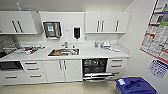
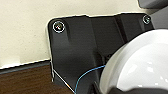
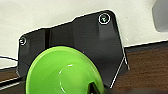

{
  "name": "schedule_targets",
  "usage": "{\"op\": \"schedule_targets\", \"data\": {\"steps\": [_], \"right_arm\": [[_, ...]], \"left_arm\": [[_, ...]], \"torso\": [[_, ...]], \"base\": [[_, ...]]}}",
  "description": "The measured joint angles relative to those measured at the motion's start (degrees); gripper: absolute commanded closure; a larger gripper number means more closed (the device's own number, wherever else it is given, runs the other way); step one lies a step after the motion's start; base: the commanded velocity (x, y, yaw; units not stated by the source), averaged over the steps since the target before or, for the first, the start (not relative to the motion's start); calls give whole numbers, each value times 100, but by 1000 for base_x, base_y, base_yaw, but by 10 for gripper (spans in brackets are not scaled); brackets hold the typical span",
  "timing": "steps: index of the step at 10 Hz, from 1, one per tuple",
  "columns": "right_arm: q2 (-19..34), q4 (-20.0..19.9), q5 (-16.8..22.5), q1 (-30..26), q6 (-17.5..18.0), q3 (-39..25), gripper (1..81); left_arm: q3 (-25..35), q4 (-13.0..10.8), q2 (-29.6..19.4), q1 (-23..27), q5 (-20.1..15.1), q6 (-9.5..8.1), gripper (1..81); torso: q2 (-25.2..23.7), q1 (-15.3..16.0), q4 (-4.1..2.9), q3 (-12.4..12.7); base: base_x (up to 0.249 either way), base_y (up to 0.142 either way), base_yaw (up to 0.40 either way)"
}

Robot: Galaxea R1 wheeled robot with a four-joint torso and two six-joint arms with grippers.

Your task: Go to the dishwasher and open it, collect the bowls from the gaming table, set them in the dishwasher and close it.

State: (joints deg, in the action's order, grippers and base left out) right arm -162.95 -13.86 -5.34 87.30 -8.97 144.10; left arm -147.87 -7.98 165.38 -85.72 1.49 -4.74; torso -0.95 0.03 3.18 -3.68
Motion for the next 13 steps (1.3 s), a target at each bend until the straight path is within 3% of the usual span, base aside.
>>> {"op": "schedule_targets", "data": {"steps": [13], "right_arm": [[-2, 0, 5, 2, 0, 5, 811]], "left_arm": [[2, 0, 13, 0, -12, 0, 811]], "torso": [[0, -2, 0, 0]], "base": [[152, 0, 0]]}}
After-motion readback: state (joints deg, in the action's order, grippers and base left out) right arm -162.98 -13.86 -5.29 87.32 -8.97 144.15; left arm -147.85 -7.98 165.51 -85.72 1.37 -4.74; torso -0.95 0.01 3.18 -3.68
